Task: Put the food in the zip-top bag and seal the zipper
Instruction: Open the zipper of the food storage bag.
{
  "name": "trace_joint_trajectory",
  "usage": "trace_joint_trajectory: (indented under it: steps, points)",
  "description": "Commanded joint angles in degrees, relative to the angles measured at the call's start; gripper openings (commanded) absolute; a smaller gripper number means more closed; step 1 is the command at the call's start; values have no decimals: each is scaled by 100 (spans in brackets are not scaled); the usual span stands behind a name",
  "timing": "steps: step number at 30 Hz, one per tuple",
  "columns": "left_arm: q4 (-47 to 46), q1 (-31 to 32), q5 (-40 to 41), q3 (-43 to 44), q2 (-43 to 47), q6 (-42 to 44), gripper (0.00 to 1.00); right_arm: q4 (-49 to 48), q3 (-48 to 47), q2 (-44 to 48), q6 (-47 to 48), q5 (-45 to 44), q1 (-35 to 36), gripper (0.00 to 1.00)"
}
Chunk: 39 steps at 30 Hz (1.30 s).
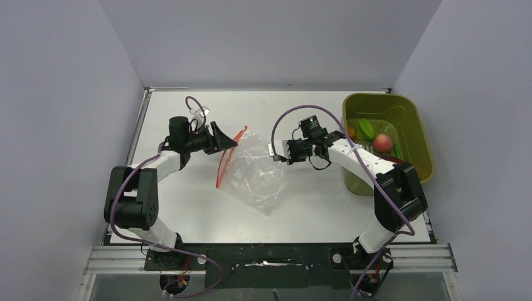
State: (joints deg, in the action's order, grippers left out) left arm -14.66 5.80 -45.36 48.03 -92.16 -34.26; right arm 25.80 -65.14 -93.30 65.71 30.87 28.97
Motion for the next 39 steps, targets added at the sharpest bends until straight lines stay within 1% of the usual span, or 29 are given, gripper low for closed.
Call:
trace_joint_trajectory:
  steps: [1, 3, 5, 6, 7, 8, 10, 12, 13, 16, 18, 20, 23, 25, 26, 28, 31, 34, 36, 39]
  points:
    - [-577, -24, -772, 114, 23, -272, 49, -85, -192, 176, 144, 216, 31, 7]
    - [-556, -19, -766, 60, 185, -315, 35, -135, -217, 131, 92, 202, 32, 7]
    - [-511, -20, -638, -36, 417, -357, 16, -347, -171, 123, -82, 193, 9, 8]
    - [-486, -18, -549, -92, 547, -386, 6, -517, -121, 146, -241, 185, -15, 10]
    - [-485, -18, -476, -160, 657, -467, 0, -741, -53, 187, -435, 157, -26, 12]
    - [-504, -10, -398, -245, 777, -569, 0, -1115, 34, 248, -757, 123, -56, 15]
    - [-600, 22, -228, -443, 1029, -807, 0, -1621, 261, 433, -1407, 167, -156, 24]
    - [-782, 48, 82, -699, 1351, -1108, 0, -1943, 495, 618, -1902, 163, -214, 36]
    - [-852, 66, 243, -835, 1579, -1242, 0, -2084, 589, 706, -2212, 29, -197, 41]
    - [-1124, 128, 625, -1170, 2006, -1606, 0, -2339, 804, 976, -3060, -257, -204, 53]
    - [-1087, 164, 849, -1257, 2221, -1724, 0, -2564, 998, 1204, -3613, -551, -186, 58]
    - [-862, 220, 1146, -1247, 2393, -1770, 0, -2846, 1118, 1451, -4261, -1109, -93, 59]
    - [-422, 324, 1752, -1215, 2643, -1886, 0, -3049, 1037, 1781, -5846, -2437, 101, 60]
    - [-375, 395, 2094, -1255, 2815, -2136, 0, -2694, 788, 1911, -7074, -3253, 173, 60]
    - [-358, 434, 2268, -1280, 2885, -2283, 0, -2446, 656, 1946, -7646, -3508, 190, 60]
    - [-282, 527, 2596, -1286, 3036, -2579, 0, -2046, 521, 2047, -8411, -3765, 295, 59]
    - [-178, 773, 3230, -1277, 3220, -2930, 0, -1976, 713, 2323, -9287, -4228, 629, 60]
    - [-182, 990, 3752, -1353, 3378, -3303, 0, -1841, 685, 2445, -9704, -4716, 1171, 60]
    - [-191, 1111, 4006, -1436, 3429, -3603, 0, -1607, 515, 2371, -10074, -5278, 1612, 61]
    - [-470, 1185, 4100, -1701, 3425, -4152, 0, -1666, 311, 2132, -10360, -5549, 2329, 64]
